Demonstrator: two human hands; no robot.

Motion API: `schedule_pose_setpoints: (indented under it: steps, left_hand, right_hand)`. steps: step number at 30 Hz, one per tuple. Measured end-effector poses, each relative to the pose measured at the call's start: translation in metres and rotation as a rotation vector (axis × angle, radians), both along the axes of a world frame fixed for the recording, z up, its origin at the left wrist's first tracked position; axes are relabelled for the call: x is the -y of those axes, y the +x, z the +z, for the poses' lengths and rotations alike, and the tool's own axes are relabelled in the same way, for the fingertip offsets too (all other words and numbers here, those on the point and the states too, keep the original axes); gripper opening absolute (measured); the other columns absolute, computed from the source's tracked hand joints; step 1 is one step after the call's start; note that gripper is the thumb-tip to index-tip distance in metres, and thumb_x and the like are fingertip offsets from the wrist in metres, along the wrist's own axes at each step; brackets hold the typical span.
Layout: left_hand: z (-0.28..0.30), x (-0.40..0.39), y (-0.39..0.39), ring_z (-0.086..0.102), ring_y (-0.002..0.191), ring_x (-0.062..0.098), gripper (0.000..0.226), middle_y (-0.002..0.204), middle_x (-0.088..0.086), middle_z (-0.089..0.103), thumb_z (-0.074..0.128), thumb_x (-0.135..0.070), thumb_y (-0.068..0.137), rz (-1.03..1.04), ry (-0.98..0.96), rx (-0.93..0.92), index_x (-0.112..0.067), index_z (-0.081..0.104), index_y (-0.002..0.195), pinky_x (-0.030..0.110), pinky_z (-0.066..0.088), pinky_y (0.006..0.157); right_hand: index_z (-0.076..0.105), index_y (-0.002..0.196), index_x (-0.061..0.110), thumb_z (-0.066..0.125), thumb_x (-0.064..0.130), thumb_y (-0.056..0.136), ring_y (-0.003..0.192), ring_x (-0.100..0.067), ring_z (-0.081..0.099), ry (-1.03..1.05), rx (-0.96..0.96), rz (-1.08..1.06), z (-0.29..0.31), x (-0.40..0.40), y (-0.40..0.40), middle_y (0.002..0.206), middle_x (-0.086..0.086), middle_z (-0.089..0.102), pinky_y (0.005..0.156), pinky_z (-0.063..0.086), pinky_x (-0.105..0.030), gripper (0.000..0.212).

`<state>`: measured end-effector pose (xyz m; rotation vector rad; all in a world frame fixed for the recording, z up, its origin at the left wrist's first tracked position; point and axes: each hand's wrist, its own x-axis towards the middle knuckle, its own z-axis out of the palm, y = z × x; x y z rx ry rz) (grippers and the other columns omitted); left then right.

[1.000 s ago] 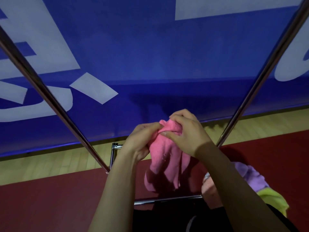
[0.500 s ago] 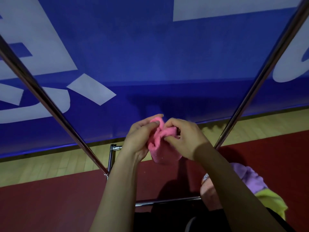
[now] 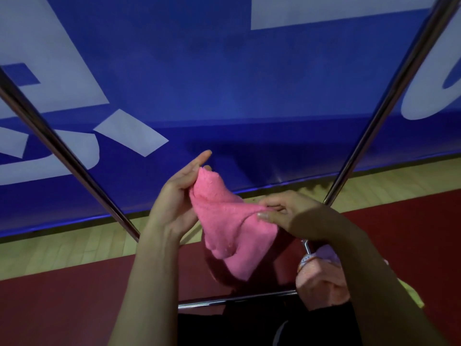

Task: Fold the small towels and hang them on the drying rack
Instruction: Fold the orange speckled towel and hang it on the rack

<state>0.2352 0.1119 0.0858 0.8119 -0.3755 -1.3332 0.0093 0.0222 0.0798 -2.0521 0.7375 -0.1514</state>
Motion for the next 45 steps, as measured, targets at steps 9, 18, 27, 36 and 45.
schedule_pose_setpoints:
  steps: [9, 18, 27, 36, 45]
  left_hand:
    - [-0.010, -0.001, 0.012, 0.069, 0.081, 0.016, 0.047, 0.094, 0.003, 0.068, 0.078, -0.008, 0.078, -0.080, -0.239, -0.072, -0.014, 0.074, 0.125, 0.030, 0.059, 0.080]
    - [-0.007, -0.006, 0.016, 0.069, 0.078, 0.018, 0.036, 0.093, 0.006, 0.068, 0.060, -0.005, 0.090, -0.131, -0.303, -0.142, -0.012, 0.072, 0.123, 0.033, 0.060, 0.076]
    - [-0.006, 0.001, 0.012, 0.060, 0.092, 0.022, 0.031, 0.094, 0.006, 0.063, 0.046, -0.006, 0.106, 0.182, 0.112, 0.229, -0.019, 0.070, 0.119, 0.043, 0.055, 0.099]
    - [0.001, 0.002, 0.004, 0.059, 0.077, 0.015, 0.022, 0.086, 0.002, 0.060, 0.051, -0.017, 0.109, 0.138, 0.191, 0.493, -0.018, 0.072, 0.117, 0.033, 0.053, 0.072]
    - [-0.004, -0.004, -0.014, 0.075, 0.081, 0.016, 0.046, 0.102, 0.015, 0.078, 0.071, -0.034, 0.097, -0.340, 0.448, 0.644, 0.005, 0.066, 0.121, 0.023, 0.059, 0.064]
  right_hand:
    - [0.055, 0.132, -0.013, 0.043, 0.007, 0.108, 0.134, -0.041, 0.048, -0.161, -0.345, 0.498, 0.035, -0.029, 0.030, 0.137, -0.037, 0.054, 0.095, 0.033, -0.031, 0.034]
    - [0.042, 0.070, 0.038, 0.056, 0.004, 0.099, 0.054, 0.003, 0.039, 0.012, -0.119, 0.034, 0.020, -0.025, 0.027, 0.078, 0.014, 0.041, 0.052, 0.034, -0.002, 0.046]
    - [0.081, 0.104, 0.022, 0.076, 0.024, 0.092, 0.087, -0.003, 0.063, -0.160, 0.025, -0.029, -0.004, 0.000, 0.025, 0.094, 0.002, 0.065, 0.078, 0.042, -0.008, 0.013]
    - [0.077, 0.107, 0.014, 0.072, 0.017, 0.095, 0.099, -0.014, 0.070, -0.070, 0.229, -0.131, -0.010, 0.014, 0.015, 0.101, 0.001, 0.072, 0.091, 0.053, -0.023, 0.013]
    - [0.074, 0.100, 0.030, 0.066, 0.026, 0.094, 0.096, -0.007, 0.070, -0.043, 0.357, -0.150, -0.007, 0.011, 0.013, 0.099, 0.009, 0.074, 0.090, 0.053, -0.033, 0.010]
